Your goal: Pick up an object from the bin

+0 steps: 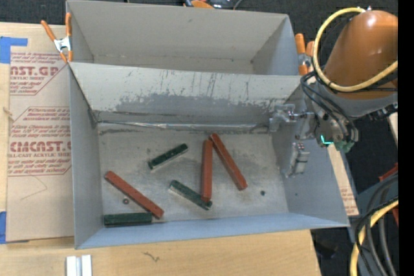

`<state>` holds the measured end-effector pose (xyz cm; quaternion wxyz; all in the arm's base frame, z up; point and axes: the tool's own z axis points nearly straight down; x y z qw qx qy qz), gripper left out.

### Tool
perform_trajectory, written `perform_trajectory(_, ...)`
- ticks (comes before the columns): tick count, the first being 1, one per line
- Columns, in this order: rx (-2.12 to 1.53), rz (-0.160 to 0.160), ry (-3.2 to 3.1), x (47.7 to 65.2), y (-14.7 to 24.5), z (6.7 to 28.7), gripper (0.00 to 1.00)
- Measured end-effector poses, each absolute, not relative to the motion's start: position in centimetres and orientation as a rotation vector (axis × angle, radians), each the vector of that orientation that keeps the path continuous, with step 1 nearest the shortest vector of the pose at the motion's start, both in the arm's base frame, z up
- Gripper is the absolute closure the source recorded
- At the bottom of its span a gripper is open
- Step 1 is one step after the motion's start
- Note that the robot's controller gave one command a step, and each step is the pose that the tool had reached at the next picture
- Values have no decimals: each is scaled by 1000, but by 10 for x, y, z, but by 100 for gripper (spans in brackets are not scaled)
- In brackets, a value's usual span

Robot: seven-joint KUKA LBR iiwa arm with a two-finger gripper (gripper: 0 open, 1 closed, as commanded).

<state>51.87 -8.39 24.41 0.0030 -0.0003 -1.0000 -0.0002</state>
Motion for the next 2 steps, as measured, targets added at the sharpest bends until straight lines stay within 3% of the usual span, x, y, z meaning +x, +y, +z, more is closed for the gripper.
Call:
perform_trajectory(1,-95,-3,-3136,553,-56,113,0)
perform_trajectory(2,-48,-4,-3144,556,5,69,0)
